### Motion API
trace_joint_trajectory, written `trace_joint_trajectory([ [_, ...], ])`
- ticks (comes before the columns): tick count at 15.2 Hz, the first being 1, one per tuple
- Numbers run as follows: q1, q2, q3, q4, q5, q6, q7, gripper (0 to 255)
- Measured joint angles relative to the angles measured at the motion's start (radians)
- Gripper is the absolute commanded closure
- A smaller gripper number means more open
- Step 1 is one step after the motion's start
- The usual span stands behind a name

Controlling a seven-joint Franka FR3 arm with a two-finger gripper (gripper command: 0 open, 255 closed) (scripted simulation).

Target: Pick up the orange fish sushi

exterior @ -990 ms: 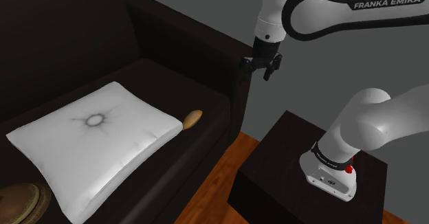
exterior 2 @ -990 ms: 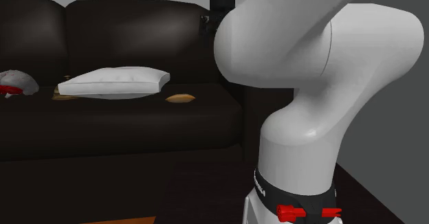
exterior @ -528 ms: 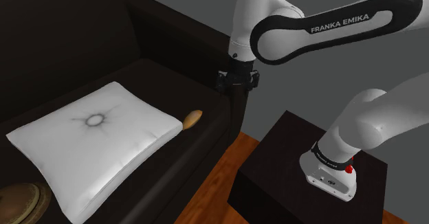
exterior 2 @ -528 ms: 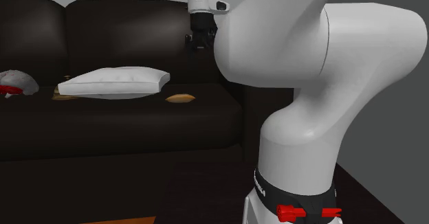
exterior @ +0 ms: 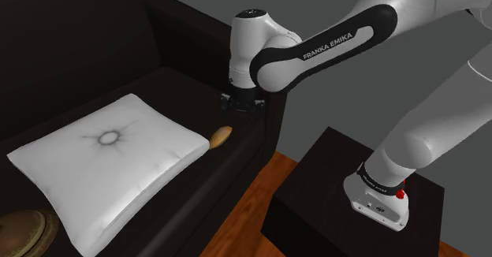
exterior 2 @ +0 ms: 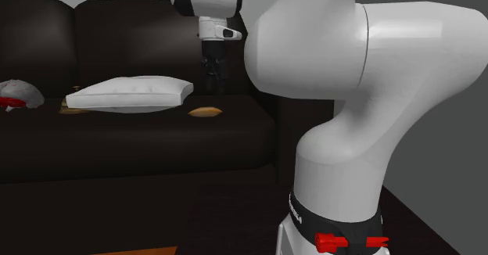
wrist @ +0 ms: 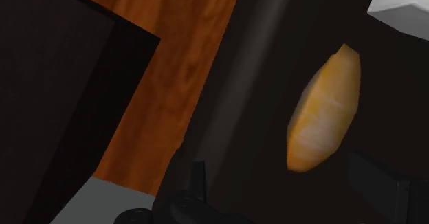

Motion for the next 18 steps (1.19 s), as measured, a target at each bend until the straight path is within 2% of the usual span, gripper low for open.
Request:
trace_joint_trajectory([
  [3, -0.013, 0.149, 0.025, 0.071, -0.111, 0.052, 0.191, 0],
  [6, 0.008, 0.279, 0.015, 0.148, -0.215, 0.077, 0.358, 0],
  [14, 0.035, 0.372, -0.016, 0.136, -0.300, 0.162, 0.436, 0],
  [15, 0.036, 0.375, -0.016, 0.136, -0.302, 0.164, 0.438, 255],
  [18, 0.036, 0.371, -0.015, 0.137, -0.303, 0.156, 0.439, 255],
])
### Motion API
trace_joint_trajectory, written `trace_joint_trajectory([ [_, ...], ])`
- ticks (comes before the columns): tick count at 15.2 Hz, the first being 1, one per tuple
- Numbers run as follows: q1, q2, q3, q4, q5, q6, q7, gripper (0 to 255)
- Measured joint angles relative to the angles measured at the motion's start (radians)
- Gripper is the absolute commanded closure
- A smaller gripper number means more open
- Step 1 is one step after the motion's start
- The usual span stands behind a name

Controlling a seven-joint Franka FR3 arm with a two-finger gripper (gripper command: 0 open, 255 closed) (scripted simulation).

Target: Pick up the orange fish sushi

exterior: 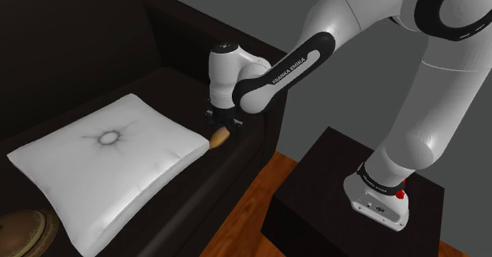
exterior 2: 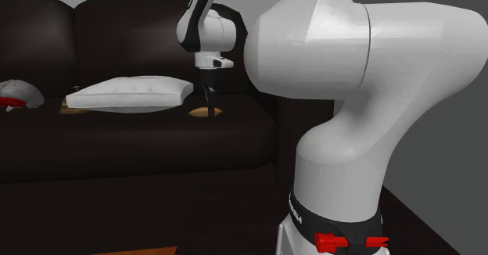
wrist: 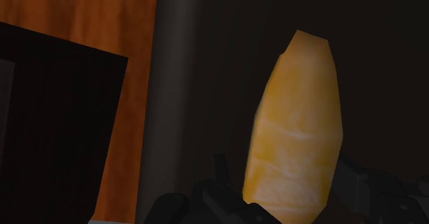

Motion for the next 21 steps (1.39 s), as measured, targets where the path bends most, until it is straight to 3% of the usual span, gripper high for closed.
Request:
trace_joint_trajectory([
  [10, -0.006, -0.016, 0.007, 0.005, 0.018, -0.014, -0.012, 255],
  [21, -0.033, -0.122, 0.036, 0.051, 0.116, -0.141, -0.080, 255],
])
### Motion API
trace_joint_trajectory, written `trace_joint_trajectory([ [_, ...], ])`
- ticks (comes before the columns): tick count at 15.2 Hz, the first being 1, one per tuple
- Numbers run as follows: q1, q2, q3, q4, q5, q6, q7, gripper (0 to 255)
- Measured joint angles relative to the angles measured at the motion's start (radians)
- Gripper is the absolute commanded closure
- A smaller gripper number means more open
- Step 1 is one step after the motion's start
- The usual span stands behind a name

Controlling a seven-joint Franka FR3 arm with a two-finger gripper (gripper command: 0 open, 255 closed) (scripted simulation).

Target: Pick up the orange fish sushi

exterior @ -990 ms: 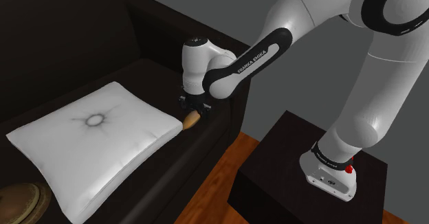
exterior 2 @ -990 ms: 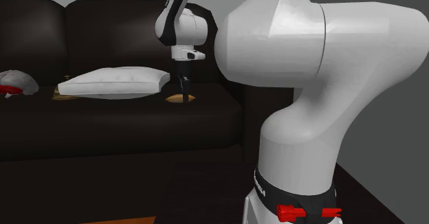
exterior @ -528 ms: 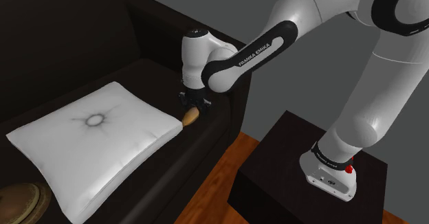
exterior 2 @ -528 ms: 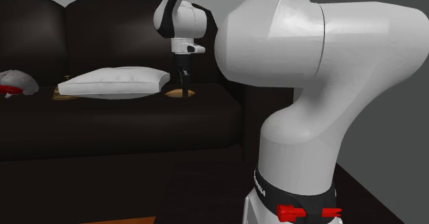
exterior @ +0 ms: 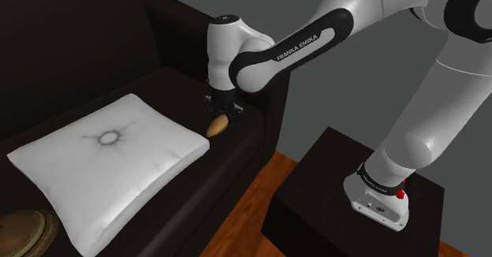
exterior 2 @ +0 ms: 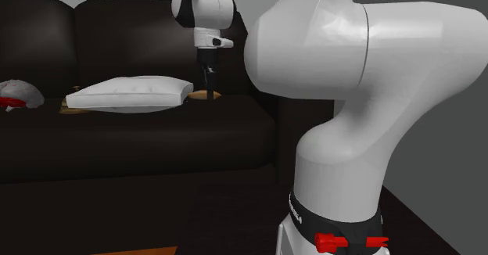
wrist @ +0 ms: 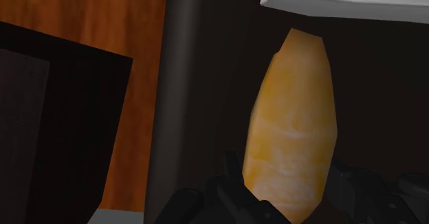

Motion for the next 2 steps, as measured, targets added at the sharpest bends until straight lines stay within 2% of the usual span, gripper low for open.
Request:
trace_joint_trajectory([
  [2, -0.004, -0.014, 0.001, 0.007, 0.012, -0.018, -0.010, 255],
])
